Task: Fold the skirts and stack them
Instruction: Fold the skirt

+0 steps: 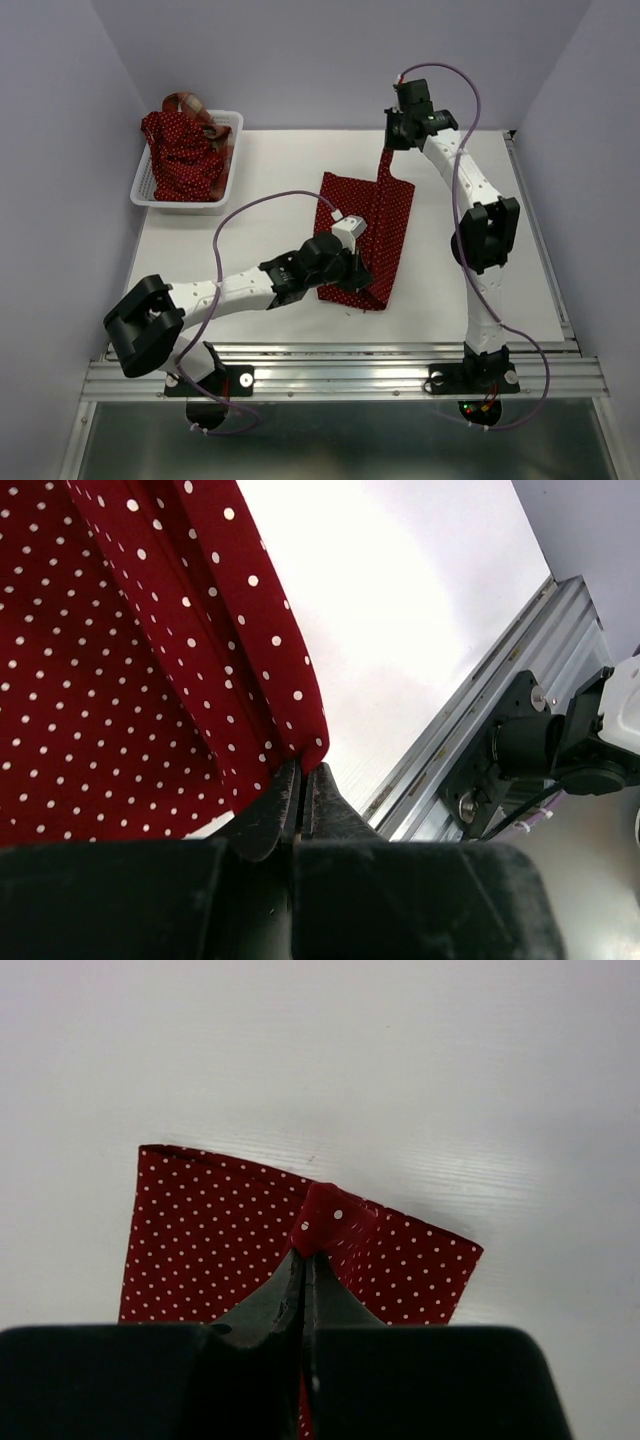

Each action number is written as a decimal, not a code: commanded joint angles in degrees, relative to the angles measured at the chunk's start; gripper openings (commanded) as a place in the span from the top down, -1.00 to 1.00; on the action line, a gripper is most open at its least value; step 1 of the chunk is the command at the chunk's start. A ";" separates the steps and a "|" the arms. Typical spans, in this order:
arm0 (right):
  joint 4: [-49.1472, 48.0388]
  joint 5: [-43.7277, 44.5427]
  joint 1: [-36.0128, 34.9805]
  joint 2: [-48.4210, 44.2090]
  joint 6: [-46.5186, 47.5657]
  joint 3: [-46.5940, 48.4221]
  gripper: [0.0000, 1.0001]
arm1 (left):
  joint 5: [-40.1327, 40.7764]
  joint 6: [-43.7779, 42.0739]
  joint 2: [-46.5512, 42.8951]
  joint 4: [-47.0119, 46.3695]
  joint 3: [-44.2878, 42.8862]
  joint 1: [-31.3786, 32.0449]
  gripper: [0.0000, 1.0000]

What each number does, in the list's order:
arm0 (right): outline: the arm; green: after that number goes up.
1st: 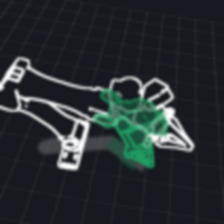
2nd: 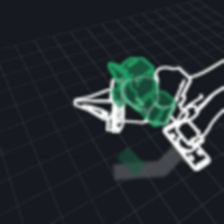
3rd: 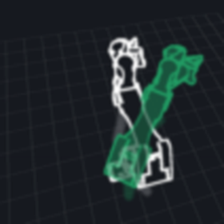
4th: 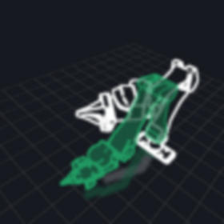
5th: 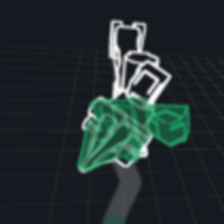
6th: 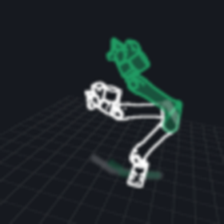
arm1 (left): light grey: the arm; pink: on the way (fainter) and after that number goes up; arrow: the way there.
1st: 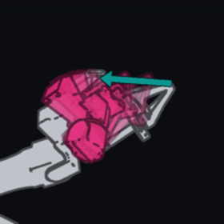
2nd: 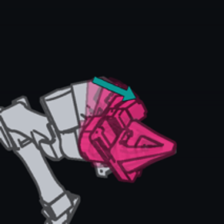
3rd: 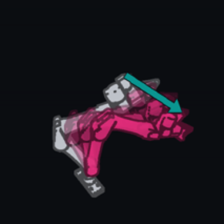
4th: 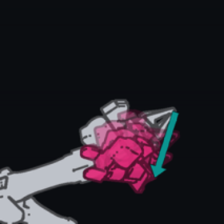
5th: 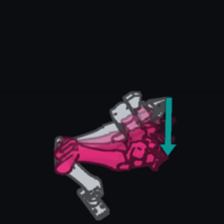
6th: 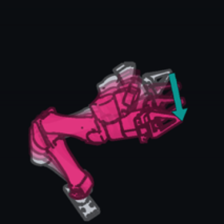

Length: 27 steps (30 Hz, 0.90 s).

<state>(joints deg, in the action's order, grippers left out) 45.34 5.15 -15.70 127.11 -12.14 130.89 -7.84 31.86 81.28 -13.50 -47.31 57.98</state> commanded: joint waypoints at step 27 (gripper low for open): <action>-18.62 -3.13 -10.13 13.42 -2.01 3.32 0.98 | 3.35 6.46 -3.49 2.95 11.27 -8.32 1.00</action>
<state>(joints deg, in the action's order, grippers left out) 32.53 2.50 -24.64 139.48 -13.76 132.38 -4.27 37.78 77.95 -11.18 -37.21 50.35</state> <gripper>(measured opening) 0.021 0.044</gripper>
